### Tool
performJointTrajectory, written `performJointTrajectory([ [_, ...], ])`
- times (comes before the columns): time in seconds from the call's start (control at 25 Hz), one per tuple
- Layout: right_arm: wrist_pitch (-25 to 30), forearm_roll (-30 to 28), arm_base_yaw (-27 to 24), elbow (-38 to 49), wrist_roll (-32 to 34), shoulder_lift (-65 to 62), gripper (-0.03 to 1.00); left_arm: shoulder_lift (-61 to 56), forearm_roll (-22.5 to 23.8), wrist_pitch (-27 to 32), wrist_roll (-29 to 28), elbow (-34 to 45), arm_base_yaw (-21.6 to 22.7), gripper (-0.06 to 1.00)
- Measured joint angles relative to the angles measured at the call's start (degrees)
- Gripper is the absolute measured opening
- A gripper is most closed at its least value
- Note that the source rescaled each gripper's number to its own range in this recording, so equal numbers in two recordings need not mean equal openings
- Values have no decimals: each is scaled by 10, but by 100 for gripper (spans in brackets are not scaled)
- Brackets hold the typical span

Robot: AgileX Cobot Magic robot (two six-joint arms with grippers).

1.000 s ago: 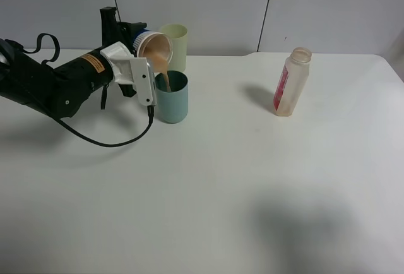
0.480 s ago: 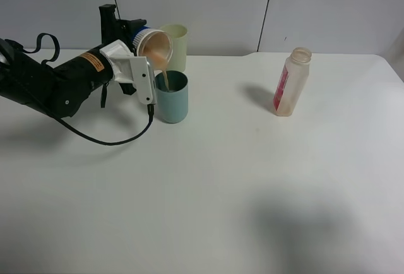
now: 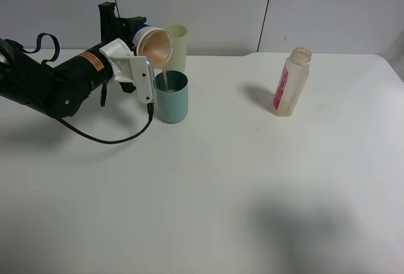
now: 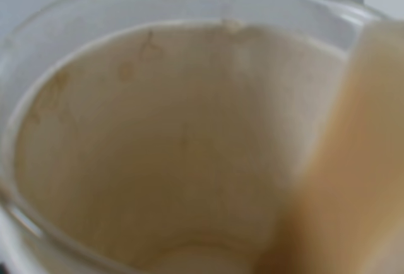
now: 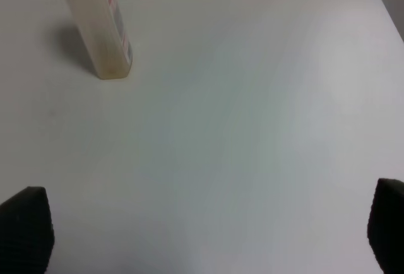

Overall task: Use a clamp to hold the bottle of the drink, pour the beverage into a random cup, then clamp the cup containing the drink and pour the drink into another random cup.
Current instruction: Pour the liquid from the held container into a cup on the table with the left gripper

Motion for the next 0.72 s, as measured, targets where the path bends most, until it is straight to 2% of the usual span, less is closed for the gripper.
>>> performJointTrajectory([
  [0.24, 0, 0, 0, 0, 0, 0, 100, 0, 0, -22, 0, 0, 0, 0],
  [0.72, 0, 0, 0, 0, 0, 0, 100, 0, 1, -27, 0, 0, 0, 0],
])
